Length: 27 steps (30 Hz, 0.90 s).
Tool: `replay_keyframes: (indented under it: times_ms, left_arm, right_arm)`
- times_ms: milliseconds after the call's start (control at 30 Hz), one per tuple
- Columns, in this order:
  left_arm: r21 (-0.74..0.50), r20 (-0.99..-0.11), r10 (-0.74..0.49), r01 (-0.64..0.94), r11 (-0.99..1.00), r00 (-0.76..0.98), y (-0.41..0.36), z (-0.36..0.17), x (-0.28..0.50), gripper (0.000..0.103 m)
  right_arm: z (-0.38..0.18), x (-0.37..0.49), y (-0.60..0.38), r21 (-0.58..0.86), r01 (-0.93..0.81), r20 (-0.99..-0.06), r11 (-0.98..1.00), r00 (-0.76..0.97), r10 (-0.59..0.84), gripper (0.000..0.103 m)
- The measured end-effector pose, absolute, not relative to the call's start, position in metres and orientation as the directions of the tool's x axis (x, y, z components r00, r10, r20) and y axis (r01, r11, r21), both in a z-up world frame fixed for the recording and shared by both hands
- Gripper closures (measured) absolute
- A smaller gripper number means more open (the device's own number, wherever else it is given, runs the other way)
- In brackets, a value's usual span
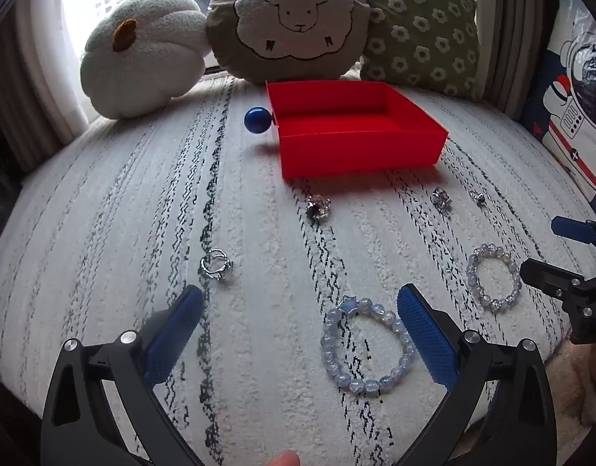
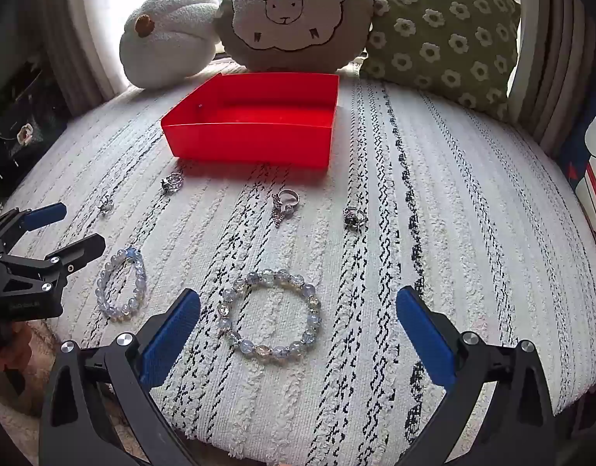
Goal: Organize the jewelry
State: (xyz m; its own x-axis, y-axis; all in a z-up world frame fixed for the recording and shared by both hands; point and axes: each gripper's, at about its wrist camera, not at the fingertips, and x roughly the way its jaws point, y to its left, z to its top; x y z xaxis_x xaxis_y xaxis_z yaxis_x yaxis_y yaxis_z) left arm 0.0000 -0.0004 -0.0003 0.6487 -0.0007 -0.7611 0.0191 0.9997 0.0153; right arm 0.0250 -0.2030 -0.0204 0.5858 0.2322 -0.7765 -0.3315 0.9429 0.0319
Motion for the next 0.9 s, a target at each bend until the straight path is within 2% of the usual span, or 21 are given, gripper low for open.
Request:
replay_keyframes:
  times_ms: [900]
  left_arm:
    - [0.015,-0.761,-0.006,0.027,1.000,0.648,-0.0045,-0.0021,-0.0026,0.007]
  right_arm:
    - [-0.0201,0.0245,-0.2020,0.038,-0.337,-0.777,0.941,0.582,0.240,0.004]
